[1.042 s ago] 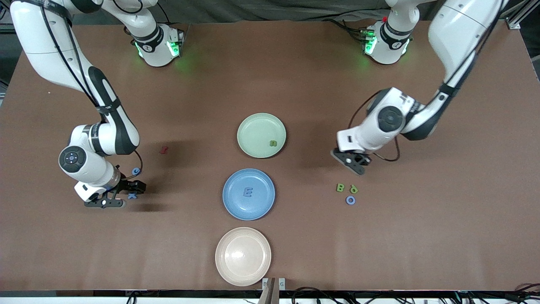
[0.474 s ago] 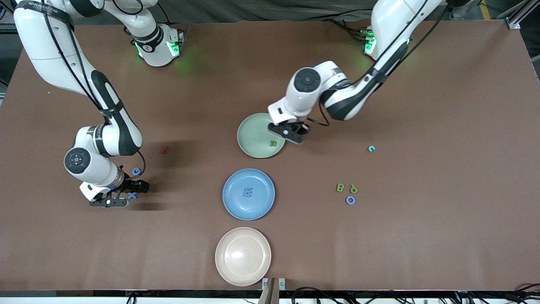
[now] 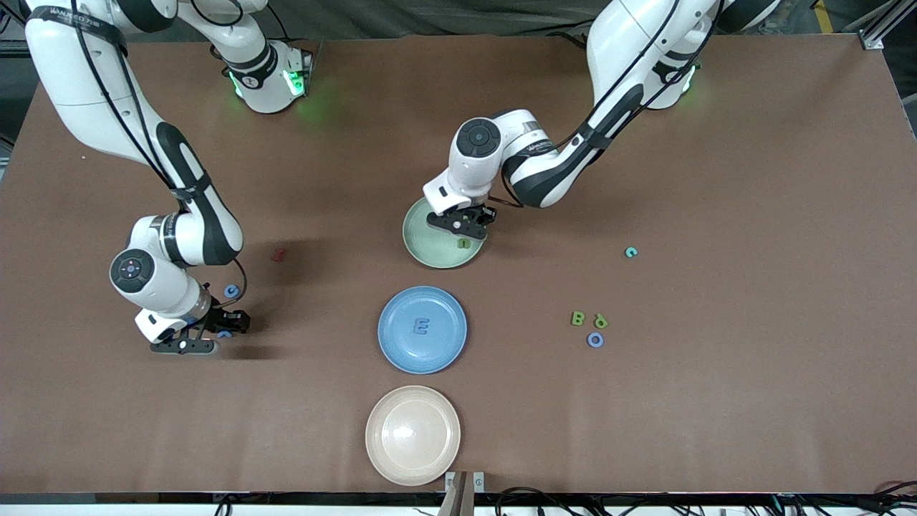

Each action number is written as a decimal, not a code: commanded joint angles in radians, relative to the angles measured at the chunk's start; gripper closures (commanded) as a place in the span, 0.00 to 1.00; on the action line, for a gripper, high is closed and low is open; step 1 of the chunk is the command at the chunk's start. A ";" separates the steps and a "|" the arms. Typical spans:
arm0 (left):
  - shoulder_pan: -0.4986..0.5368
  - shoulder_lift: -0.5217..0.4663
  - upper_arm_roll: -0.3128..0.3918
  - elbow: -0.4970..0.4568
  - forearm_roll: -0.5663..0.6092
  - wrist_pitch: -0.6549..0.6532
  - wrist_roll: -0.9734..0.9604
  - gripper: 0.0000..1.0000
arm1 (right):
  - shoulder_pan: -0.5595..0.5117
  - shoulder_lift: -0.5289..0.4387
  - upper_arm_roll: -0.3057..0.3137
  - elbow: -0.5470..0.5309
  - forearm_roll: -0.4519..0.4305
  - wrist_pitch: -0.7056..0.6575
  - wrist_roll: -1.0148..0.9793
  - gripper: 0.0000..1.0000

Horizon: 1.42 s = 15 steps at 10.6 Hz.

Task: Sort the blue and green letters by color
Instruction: 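Place the green N on the green plate while the right gripper grasps blue x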

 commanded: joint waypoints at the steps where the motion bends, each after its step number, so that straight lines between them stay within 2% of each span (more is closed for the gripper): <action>1: 0.027 -0.015 0.032 0.035 0.025 -0.021 -0.020 0.00 | -0.020 0.011 0.009 0.003 0.016 0.023 -0.013 0.38; 3: 0.111 -0.038 0.032 0.032 0.027 -0.058 0.108 0.00 | -0.028 0.011 0.008 0.003 0.016 0.025 -0.013 0.55; 5: 0.219 -0.044 0.032 0.021 0.027 -0.069 0.349 0.00 | -0.032 0.011 0.008 0.003 0.018 0.025 -0.011 0.79; 6: 0.275 -0.044 0.032 0.003 0.027 -0.067 0.471 0.00 | -0.035 0.011 0.008 0.003 0.018 0.023 -0.007 0.87; 10: 0.467 -0.015 0.034 0.009 0.028 -0.061 0.945 0.00 | 0.010 -0.044 0.008 0.015 0.019 -0.049 0.039 0.93; 12: 0.535 0.014 0.032 0.012 0.050 -0.018 1.092 0.00 | 0.062 -0.074 0.007 0.020 0.021 -0.083 0.120 0.94; 13: 0.534 0.016 0.034 0.009 0.051 -0.015 1.094 0.00 | 0.102 -0.087 0.004 0.021 0.057 -0.087 0.154 0.94; 15: 0.535 0.032 0.034 0.009 0.117 0.005 1.094 0.00 | 0.241 -0.104 -0.078 0.046 0.209 -0.125 0.159 0.95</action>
